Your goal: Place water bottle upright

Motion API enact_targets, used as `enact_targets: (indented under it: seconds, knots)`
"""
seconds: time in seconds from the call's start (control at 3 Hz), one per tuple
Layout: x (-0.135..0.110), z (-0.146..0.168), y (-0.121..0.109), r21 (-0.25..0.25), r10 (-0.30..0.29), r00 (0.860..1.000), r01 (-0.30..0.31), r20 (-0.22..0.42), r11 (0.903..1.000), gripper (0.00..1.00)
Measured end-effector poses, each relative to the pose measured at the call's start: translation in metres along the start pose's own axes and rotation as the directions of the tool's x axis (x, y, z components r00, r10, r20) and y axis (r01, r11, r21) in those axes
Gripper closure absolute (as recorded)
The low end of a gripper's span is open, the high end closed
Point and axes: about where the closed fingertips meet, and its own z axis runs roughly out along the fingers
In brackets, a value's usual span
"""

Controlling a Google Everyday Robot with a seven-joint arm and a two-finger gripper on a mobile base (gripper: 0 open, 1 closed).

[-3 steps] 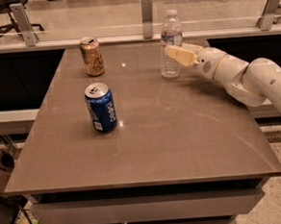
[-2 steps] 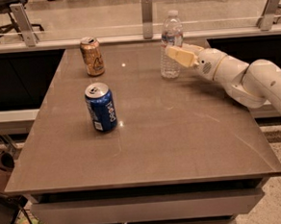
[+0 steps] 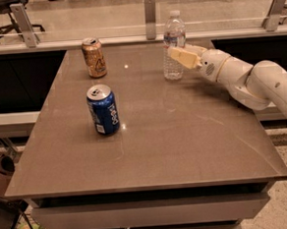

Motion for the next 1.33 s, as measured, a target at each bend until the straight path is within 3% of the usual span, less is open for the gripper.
enact_targets:
  seconds: [0.67,1.0,1.33]
  knots:
    - [0.0003,0.0045,0.0042,-0.009,0.000,1.000,0.000,-0.001,1.0000,0.13]
    - [0.0005,0.0068,0.0063,-0.013,0.001,1.000,-0.001,-0.001,0.9999,0.00]
    - [0.0005,0.0069,0.0064,-0.013,0.001,1.000,-0.001,-0.001,0.9999,0.00]
